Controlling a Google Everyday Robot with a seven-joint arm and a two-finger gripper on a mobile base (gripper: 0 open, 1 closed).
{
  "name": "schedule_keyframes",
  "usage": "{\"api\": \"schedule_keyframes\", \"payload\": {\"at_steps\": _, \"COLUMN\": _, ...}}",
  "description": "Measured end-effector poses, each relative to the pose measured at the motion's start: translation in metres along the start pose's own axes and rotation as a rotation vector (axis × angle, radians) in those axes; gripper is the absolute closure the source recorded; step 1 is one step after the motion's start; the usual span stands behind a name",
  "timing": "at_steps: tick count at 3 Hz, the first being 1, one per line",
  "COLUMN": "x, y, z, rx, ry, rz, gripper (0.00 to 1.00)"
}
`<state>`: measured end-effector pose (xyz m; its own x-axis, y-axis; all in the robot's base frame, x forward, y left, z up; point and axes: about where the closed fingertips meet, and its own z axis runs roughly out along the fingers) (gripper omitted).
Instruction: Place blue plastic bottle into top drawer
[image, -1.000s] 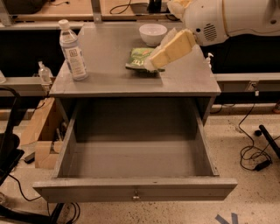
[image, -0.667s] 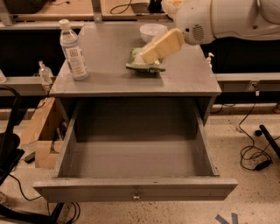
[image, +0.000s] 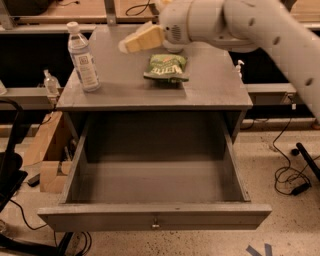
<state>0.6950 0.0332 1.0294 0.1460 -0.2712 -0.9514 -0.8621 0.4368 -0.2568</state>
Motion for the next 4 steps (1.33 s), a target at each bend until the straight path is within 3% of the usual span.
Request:
{"api": "schedule_keyframes", "payload": {"at_steps": 1, "x": 0.010, "y": -0.014, "z": 0.054, "rx": 0.002, "ry": 0.012, "rz": 0.029, "gripper": 0.00}}
{"api": "schedule_keyframes", "payload": {"at_steps": 2, "x": 0.023, "y": -0.001, "z": 0.106, "rx": -0.049, "ry": 0.023, "rz": 0.071, "gripper": 0.00}}
{"api": "schedule_keyframes", "payload": {"at_steps": 3, "x": 0.023, "y": 0.000, "z": 0.106, "rx": -0.049, "ry": 0.023, "rz": 0.071, "gripper": 0.00}}
{"api": "schedule_keyframes", "payload": {"at_steps": 4, "x": 0.045, "y": 0.003, "z": 0.128, "rx": -0.057, "ry": 0.021, "rz": 0.108, "gripper": 0.00}}
